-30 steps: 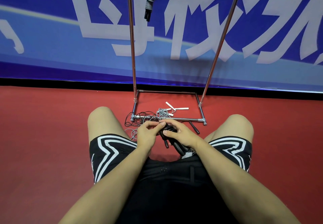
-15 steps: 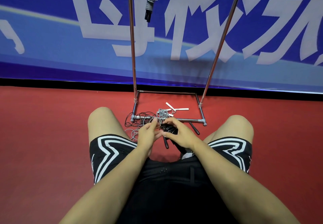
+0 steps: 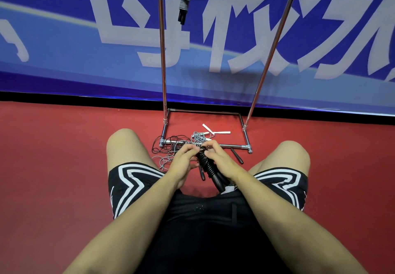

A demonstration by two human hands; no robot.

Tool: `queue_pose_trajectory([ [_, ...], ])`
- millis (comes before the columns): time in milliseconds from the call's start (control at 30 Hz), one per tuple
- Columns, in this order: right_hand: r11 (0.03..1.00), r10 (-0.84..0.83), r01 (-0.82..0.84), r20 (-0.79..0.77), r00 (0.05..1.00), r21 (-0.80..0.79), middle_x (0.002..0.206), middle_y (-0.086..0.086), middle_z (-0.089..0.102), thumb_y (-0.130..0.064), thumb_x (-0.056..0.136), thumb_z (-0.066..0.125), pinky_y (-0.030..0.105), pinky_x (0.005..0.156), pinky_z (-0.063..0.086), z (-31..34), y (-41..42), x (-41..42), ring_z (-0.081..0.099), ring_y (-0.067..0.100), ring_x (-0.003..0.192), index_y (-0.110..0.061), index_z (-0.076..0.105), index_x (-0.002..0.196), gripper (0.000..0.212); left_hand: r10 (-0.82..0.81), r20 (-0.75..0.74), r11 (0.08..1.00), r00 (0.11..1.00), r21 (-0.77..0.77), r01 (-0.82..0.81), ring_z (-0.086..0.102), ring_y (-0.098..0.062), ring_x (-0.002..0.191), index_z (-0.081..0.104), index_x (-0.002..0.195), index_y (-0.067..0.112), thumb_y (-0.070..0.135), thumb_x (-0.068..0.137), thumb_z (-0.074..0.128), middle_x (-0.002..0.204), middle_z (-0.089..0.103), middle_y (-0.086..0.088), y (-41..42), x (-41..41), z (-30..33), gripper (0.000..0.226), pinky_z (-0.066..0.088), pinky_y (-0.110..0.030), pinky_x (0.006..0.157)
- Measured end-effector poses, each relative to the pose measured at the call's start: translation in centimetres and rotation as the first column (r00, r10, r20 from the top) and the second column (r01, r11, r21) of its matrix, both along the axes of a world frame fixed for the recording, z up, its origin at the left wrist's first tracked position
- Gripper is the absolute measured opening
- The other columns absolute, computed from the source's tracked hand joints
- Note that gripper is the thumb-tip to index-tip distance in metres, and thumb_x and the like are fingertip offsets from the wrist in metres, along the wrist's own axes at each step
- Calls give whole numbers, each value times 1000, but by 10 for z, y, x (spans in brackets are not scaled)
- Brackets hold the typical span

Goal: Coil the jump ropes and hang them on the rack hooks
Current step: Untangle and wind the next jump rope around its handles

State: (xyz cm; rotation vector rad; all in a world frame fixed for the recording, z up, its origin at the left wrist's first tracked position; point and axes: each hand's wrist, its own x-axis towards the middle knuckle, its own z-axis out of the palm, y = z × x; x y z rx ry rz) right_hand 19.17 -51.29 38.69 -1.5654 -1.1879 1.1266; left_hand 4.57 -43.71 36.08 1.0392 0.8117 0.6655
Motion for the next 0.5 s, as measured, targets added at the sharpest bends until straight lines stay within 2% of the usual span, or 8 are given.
queue_pose_trajectory([
  [67, 1000, -25, 24, -22, 999, -7, 101, 17, 59, -8, 108, 40, 27, 58, 56, 0, 1, 4, 65, 24, 75, -6, 47, 129, 22, -42, -21, 999, 999, -2, 42, 57, -10, 66, 63, 90, 17, 11, 99, 58, 81, 62, -2, 6, 1, 5, 12, 47, -25, 66],
  [167, 997, -73, 73, -12, 997, 9, 105, 23, 64, -10, 107, 40, 32, 57, 57, 0, 5, 10, 69, 30, 79, -18, 59, 114, 22, -157, -70, 986, 985, 44, 160, 55, -11, 63, 66, 91, 15, 17, 102, 56, 73, 61, 1, 13, 5, 16, 16, 48, -23, 61],
  [267, 985, -174, 174, -51, 983, -11, 102, 29, 67, -9, 105, 39, 42, 70, 59, 1, 10, 14, 69, 42, 89, -14, 61, 113, 24, -198, -148, 965, 969, 141, 219, 54, -8, 52, 60, 80, 16, 27, 107, 51, 58, 61, 8, 25, 17, 33, 31, 46, -27, 59],
  [333, 972, -236, 235, -75, 969, -19, 105, 27, 69, -15, 101, 45, 50, 84, 56, 5, 18, 18, 68, 46, 98, -16, 64, 110, 21, -160, -210, 953, 965, 223, 206, 56, -12, 57, 60, 81, 16, 35, 105, 54, 64, 64, 5, 37, 27, 42, 32, 45, -29, 61],
  [400, 967, -254, 254, -53, 966, -5, 102, 13, 69, -22, 95, 49, 50, 95, 50, 11, 27, 27, 66, 33, 98, -20, 65, 103, 18, -90, -237, 949, 967, 276, 156, 56, -17, 66, 61, 81, 17, 40, 102, 59, 73, 64, 0, 49, 38, 47, 31, 46, -32, 69],
  [433, 969, -246, 247, -45, 968, 8, 99, 7, 68, -22, 94, 49, 48, 95, 49, 16, 31, 31, 63, 24, 94, -21, 64, 102, 17, -64, -228, 949, 972, 286, 129, 55, -16, 67, 60, 78, 18, 39, 101, 60, 74, 63, 0, 53, 43, 51, 32, 46, -32, 72],
  [500, 975, -219, 219, -10, 976, 21, 97, 1, 67, -22, 96, 47, 50, 96, 50, 28, 38, 37, 63, 19, 91, -25, 61, 102, 16, -19, -235, 933, 972, 345, 102, 51, -12, 64, 57, 71, 20, 39, 100, 63, 67, 57, 6, 64, 55, 61, 35, 45, -32, 73],
])
